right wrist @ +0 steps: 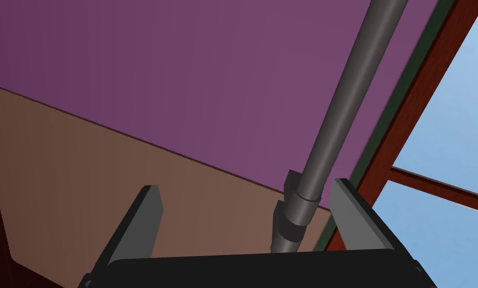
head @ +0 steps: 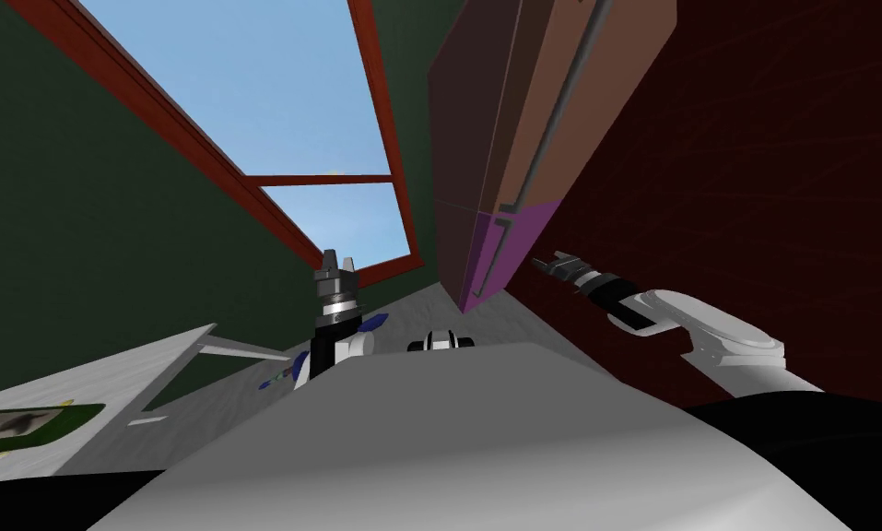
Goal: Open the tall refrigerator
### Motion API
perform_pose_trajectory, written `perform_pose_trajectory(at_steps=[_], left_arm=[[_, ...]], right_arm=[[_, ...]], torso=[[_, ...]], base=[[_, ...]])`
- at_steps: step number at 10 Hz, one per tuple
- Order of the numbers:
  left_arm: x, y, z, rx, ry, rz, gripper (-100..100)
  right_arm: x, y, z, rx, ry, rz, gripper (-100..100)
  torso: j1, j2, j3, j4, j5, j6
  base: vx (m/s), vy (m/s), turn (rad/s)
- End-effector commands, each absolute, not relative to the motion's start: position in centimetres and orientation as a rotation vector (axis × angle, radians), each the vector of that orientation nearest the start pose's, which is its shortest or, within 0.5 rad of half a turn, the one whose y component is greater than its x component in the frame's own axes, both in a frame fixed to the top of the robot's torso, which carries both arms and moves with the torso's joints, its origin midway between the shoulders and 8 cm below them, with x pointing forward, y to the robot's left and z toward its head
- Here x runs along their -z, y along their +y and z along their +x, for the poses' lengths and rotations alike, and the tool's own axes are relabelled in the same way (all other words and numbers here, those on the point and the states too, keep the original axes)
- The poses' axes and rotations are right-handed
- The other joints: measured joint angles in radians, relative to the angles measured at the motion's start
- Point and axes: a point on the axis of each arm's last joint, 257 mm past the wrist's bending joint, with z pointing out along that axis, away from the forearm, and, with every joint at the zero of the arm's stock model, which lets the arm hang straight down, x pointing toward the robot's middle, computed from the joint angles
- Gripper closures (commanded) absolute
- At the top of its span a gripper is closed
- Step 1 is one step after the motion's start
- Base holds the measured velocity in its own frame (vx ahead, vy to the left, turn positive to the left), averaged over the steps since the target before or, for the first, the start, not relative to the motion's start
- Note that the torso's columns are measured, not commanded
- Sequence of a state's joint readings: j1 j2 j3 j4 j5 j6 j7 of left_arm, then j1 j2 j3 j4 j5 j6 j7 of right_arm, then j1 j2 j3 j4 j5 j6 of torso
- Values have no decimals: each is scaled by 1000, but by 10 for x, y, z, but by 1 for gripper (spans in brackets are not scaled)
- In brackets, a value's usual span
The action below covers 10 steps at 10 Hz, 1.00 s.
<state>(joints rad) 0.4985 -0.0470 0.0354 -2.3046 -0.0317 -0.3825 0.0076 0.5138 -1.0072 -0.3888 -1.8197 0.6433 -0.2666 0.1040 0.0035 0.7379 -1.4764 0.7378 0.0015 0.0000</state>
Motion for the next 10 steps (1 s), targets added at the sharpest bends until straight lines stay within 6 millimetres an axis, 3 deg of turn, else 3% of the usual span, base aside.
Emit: perform_pose_trajectory(at_steps=[1, 5, 9, 10], left_arm=[[-13, 296, 355, 1230, 646, -747, 0], [-13, 296, 355, 1230, 646, -747, 0], [-13, 296, 355, 1230, 646, -747, 0], [-13, 296, 355, 1230, 646, -747, 0]], right_arm=[[74, -514, 430, 211, 1625, -354, -100], [49, -563, 439, 406, 1640, -441, -100], [11, -601, 449, 592, 1630, -537, -100], [11, -601, 449, 592, 1630, -537, -100]], torso=[[-5, 2, 1, 1, -2, 0], [-1, -2, -1, 0, -1, 0], [-6, 3, 2, 1, -2, 0], [-5, 1, 1, 1, -2, 0]], base=[[39, 152, 12], [78, 187, 30], [65, 197, 23], [52, 148, 3]])
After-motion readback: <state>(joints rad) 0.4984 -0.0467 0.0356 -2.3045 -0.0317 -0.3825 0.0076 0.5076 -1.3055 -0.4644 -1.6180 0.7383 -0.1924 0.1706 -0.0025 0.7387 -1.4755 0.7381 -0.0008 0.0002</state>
